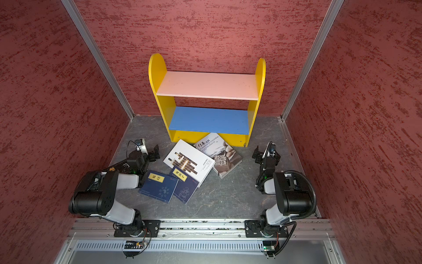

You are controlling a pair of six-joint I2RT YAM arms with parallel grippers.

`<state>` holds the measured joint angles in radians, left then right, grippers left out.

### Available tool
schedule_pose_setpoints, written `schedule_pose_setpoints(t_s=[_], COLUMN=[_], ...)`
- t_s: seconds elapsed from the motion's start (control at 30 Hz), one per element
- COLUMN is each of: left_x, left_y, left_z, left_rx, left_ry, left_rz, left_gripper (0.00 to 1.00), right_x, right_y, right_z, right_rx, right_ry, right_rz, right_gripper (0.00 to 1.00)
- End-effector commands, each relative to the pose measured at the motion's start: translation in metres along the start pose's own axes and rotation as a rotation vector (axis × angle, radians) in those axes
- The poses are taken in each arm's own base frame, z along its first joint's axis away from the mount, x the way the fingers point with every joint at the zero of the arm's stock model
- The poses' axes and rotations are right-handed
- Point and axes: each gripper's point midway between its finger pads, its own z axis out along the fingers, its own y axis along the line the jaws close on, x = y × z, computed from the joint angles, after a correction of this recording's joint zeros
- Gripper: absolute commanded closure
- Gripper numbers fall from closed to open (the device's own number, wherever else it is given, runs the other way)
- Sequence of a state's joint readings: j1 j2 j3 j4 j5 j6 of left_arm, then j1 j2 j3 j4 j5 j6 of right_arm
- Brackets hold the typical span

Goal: Stacking books/files
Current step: Pick up the book from the center of the table.

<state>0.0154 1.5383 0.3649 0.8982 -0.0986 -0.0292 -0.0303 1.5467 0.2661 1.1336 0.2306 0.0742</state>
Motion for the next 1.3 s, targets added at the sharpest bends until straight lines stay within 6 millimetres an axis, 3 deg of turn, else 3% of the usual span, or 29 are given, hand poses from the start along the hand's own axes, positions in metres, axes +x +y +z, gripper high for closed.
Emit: schedule_pose_setpoints(t_s=[0.0, 0.33, 0.5, 0.67, 0.77, 0.9, 0.97, 1.07, 1.27], left_x=[-0.007, -0.007, -0.008, -0.009, -0.016, -0.061, -0.087, -0.121, -0.157], left_y=[-0.002, -0.001, -0.001, -0.002, -0.013, -0.024, -0.042, -0.091, -0.178], left_z=[0.000, 0.000, 0.000, 0.000, -0.006, -0.016, -0.027, -0.054, -0.110], left_rx=[0.002, 0.001, 0.001, 0.002, 0.052, 0.060, 0.100, 0.204, 0.381], left_ry=[-0.028, -0.028, -0.029, -0.033, -0.007, 0.079, 0.087, 0.032, -0.002], left_rz=[0.005, 0.005, 0.006, 0.004, 0.037, 0.052, 0.052, 0.032, -0.206], left_gripper=[0.01, 0.01, 0.01, 0.01, 0.01, 0.01, 0.01, 0.01, 0.01], right_x=[-0.012, -0.013, -0.026, -0.060, -0.093, -0.135, -0.150, -0.164, -0.163], right_y=[0.001, 0.001, 0.006, 0.022, 0.032, 0.045, 0.051, 0.067, 0.127], right_z=[0.000, 0.000, 0.000, -0.007, -0.020, -0.042, -0.051, -0.061, -0.074], right_rx=[-0.010, -0.010, -0.031, -0.103, -0.150, -0.219, -0.250, -0.313, -0.491], right_ry=[-0.046, -0.049, -0.041, -0.017, -0.017, 0.012, 0.046, 0.119, 0.255], right_rz=[0.004, 0.004, -0.008, -0.011, 0.070, 0.235, 0.344, 0.551, 0.894], right_gripper=[0.01, 0.01, 0.01, 0.01, 0.01, 0.01, 0.01, 0.01, 0.01])
